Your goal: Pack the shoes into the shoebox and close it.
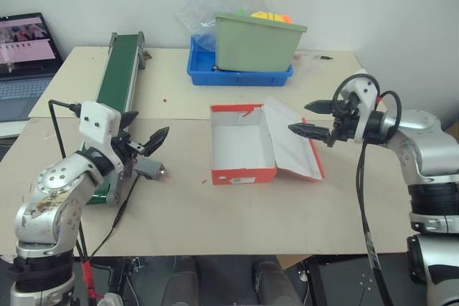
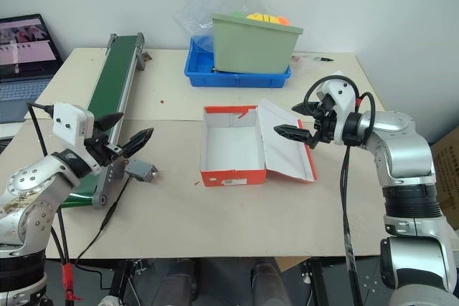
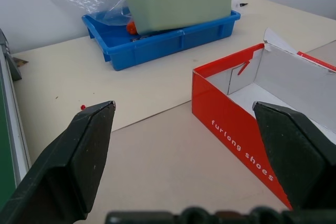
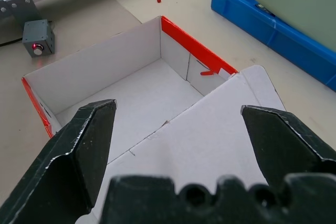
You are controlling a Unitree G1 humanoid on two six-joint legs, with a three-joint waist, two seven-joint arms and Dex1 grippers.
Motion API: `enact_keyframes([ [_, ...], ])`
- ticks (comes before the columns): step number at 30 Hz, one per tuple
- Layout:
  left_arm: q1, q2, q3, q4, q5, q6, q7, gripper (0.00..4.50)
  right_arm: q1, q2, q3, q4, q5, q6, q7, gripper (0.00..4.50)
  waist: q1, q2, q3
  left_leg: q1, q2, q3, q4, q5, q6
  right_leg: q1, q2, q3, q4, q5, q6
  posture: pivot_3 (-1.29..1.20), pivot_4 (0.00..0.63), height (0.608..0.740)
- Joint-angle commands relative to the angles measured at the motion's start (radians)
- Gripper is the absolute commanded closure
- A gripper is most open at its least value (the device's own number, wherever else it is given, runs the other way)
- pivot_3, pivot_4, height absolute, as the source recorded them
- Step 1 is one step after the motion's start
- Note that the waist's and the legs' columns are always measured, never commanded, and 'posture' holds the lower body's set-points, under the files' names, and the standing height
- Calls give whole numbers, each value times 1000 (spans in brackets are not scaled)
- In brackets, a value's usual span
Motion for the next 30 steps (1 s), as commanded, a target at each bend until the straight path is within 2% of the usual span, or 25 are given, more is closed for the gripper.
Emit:
enact_keyframes([
  [1, -3, -1, 6, -41, -14, 14, 9, 0, -16, 1, -18, -20, 12, -8, -8, 34, 0, 0, 0, 0, 0, 0, 0, 0, 0, 0, 0, 0, 0, 0, 0, 0, 150, 740],
  [14, 52, -4, 127, -116, -60, 74, 85, 0, -101, 59, 41, 62, -5, -60, 25, 34, -2, 0, 0, 0, 0, 0, 0, 0, 0, 0, 0, 0, 0, 0, 0, 0, 150, 740],
  [23, 140, -22, 218, -164, -13, 95, 210, 0, -144, 89, 81, 100, -5, -82, 77, 34, -3, 0, 0, 0, 0, 0, 0, 0, 0, 0, 0, 0, 0, 0, 0, 0, 150, 740],
  [30, 131, -52, 212, -173, 42, 105, 318, 0, -178, 132, 77, 191, -100, -214, -50, 34, -2, 0, 0, 0, 0, 0, 0, 0, 0, 0, 0, 0, 0, 0, 0, 0, 150, 740],
])
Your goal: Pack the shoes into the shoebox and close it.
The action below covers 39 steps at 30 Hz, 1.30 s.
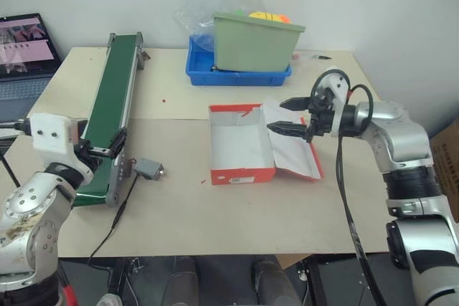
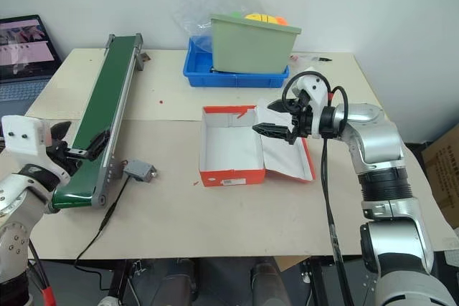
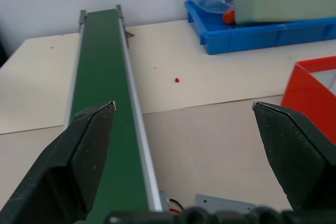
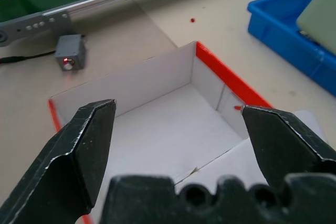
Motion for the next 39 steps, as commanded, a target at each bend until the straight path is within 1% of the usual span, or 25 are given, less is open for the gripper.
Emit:
enact_keyframes([
  [1, -15, 4, -7, -37, 46, 5, 50, 0, -33, 7, -20, 24, -57, -90, -72, 34, 2, 0, 0, 0, 0, 0, 0, 0, 0, 0, 0, 0, 0, 0, 0, 0, 150, 740],
  [4, -33, 4, -25, -20, 74, 13, 80, 0, -26, 21, -30, 30, -91, -137, -131, 34, 3, 0, 0, 0, 0, 0, 0, 0, 0, 0, 0, 0, 0, 0, 0, 0, 150, 740],
  [8, -56, -13, -38, -12, 82, -23, 79, 0, -35, 35, -63, 60, -72, -143, -152, 34, 2, 0, 0, 0, 0, 0, 0, 0, 0, 0, 0, 0, 0, 0, 0, 0, 150, 740],
  [11, -80, -30, -61, -3, 88, -30, 78, 0, -39, 31, -72, 44, -35, -81, -116, 34, 2, 0, 0, 0, 0, 0, 0, 0, 0, 0, 0, 0, 0, 0, 0, 0, 150, 740],
  [15, -102, -40, -105, 6, 118, -55, 75, 0, -20, 33, -79, -2, -8, -34, -110, 34, 2, 0, 0, 0, 0, 0, 0, 0, 0, 0, 0, 0, 0, 0, 0, 0, 150, 740],
  [19, -117, -55, -143, 14, 200, -113, 116, 0, 5, 54, -82, -54, 7, 0, -139, 34, 1, 0, 0, 0, 0, 0, 0, 0, 0, 0, 0, 0, 0, 0, 0, 0, 150, 740],
  [21, -137, -103, -152, 27, 216, -127, 157, 0, 32, 61, -84, -90, 27, 25, -141, 34, 2, 0, 0, 0, 0, -1, 0, 0, 0, 0, 0, 0, 0, 0, 0, 0, 150, 740],
  [25, -177, -151, -147, 42, 234, -142, 192, 0, 60, 69, -95, -129, 33, 46, -164, 34, 2, 0, 0, 0, 0, -1, 0, 0, 0, 1, 0, 0, 0, 0, 0, 0, 150, 740],
  [34, -199, -171, -143, 50, 251, -134, 206, 0, 106, 76, -69, -179, 18, 47, -193, 34, 2, 0, 0, 0, 0, -1, 0, 0, 0, 1, 0, 0, 0, 0, 0, 0, 150, 740],
  [39, -201, -169, -76, 85, 245, -114, 230, 0, 101, 78, -60, -174, 14, 44, -193, 34, -1, 0, 0, 0, 0, -1, 0, 0, 0, 1, 0, 0, 1, 0, 0, 0, 150, 740],
])
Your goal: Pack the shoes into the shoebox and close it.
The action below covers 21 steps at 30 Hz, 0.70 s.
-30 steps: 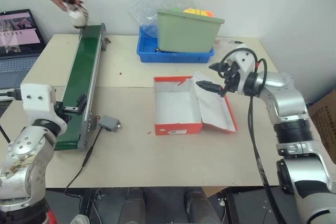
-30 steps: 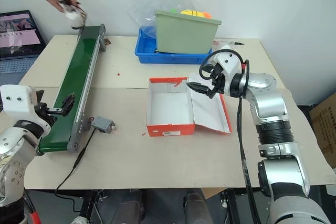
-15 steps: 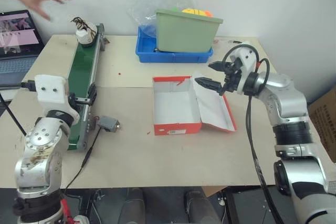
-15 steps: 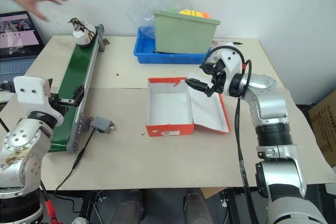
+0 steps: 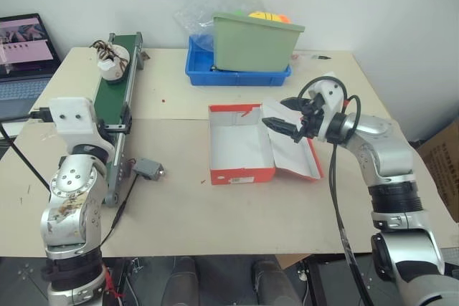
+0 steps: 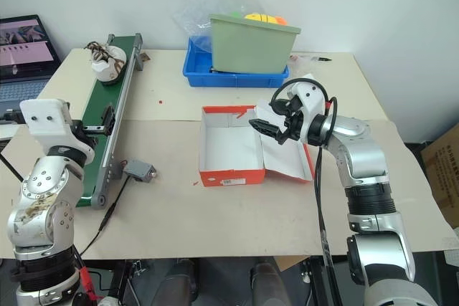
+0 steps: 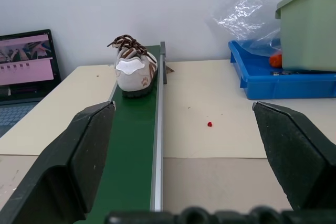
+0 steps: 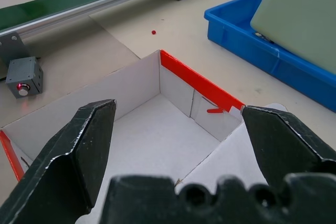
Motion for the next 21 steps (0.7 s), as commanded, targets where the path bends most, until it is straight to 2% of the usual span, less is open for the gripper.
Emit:
enact_keyframes([
  [1, -11, 10, 78, 14, 2, 2, 23, 0, -18, -1, -1, -33, 2, -7, -1, 34, -1, 0, 0, 0, 0, 0, 0, 0, 0, 0, 0, 0, 0, 0, 0, 0, 150, 740],
  [8, 2, 20, 143, 80, -10, 4, 17, 0, -27, 31, 18, -58, 28, 11, 14, 34, 1, 0, 0, 0, 0, 0, 0, 0, 0, 0, 0, 0, 0, 0, 0, 0, 150, 740],
  [15, 31, 72, 171, 194, -43, 72, -60, 0, -37, 16, -4, -102, 111, 58, 101, 34, 1, 0, 0, 0, 0, 0, 0, 0, 0, 0, 0, 0, 0, 0, 0, 0, 150, 740],
  [21, 12, 87, 185, 280, -71, 60, -96, 0, -55, 5, -12, -81, 112, 42, 100, 34, 3, -1, 0, 0, 0, 0, 0, 0, 0, 0, 0, -1, 0, 0, 0, 0, 150, 740],
])
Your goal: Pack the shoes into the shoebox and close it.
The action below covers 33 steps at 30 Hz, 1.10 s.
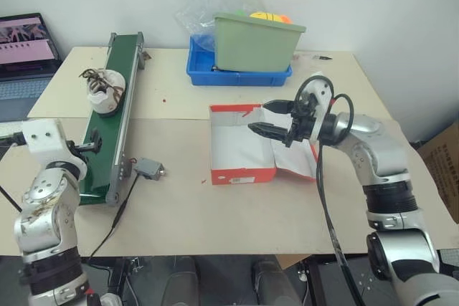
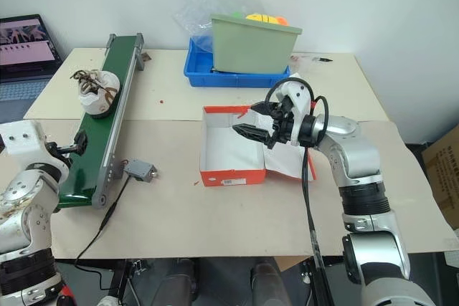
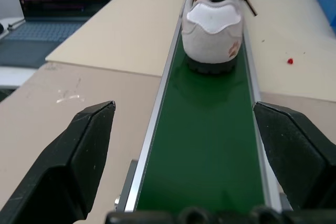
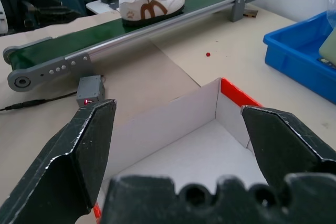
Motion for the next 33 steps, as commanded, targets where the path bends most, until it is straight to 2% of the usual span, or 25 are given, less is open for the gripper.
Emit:
enact_keyframes([
  [1, -24, 25, 18, 28, -16, -16, -24, 0, -23, -15, -35, -25, 18, -12, -1, 34, 0, 0, 0, 0, 0, 0, 0, 0, 0, 0, 0, 0, 0, 0, 0, 0, 150, 740],
  [14, -83, 59, -41, 123, -13, -35, -118, 0, -10, -28, -42, -48, 20, -2, -25, 34, 0, 0, 0, 0, 0, 0, 0, 0, 0, 0, 0, 0, 0, 0, 0, 0, 150, 740],
  [16, -90, 48, -34, 122, -28, -22, -120, 516, -10, -32, -40, -48, 18, -4, -27, 0, 0, 0, 0, 0, 0, 0, 0, 0, 0, 0, 0, 0, 0, 0, 0, 0, 150, 740],
  [17, -91, 43, -29, 119, -38, -12, -121, 580, -10, -34, -39, -49, 17, -4, -27, 0, 0, 0, 0, 0, 0, 0, 0, 0, 0, 0, 0, 0, 0, 0, 0, 0, 150, 740],
  [20, -95, 31, -18, 111, -62, 11, -112, 1698, -11, -41, -39, -46, 14, -6, -29, 0, 3, 0, 0, 0, 0, 0, 0, 0, 0, 0, 0, 0, 0, 0, 0, 0, 150, 740],
  [23, -115, 25, -7, 97, -93, 18, -112, 2592, -14, -44, -37, -41, 10, -9, -30, 0, 8, 0, 0, 0, 0, 0, 0, 0, 0, 0, 0, 0, 0, 0, 0, 0, 150, 740],
  [25, -152, 18, -7, 57, -120, -5, -117, 3008, -16, -45, -37, -40, 13, -4, -27, 0, 10, 0, 0, 0, 0, 0, 0, 0, 0, 0, 0, -1, 0, 0, 0, 0, 150, 740],
  [29, -231, 3, -48, -41, -159, -56, -140, 3008, -36, -32, -70, -26, 67, 59, -35, 0, 14, -3, 0, -2, 0, -1, 0, 0, 0, -1, 0, -1, 0, 0, 0, 0, 150, 740],
  [33, -293, 53, -239, -133, -64, -129, -208, 3008, -128, 7, -181, 78, 173, 202, -117, 0, 14, -3, 0, -2, 0, -1, 0, 0, 0, -1, 0, -1, 0, 0, 0, 0, 150, 740],
])
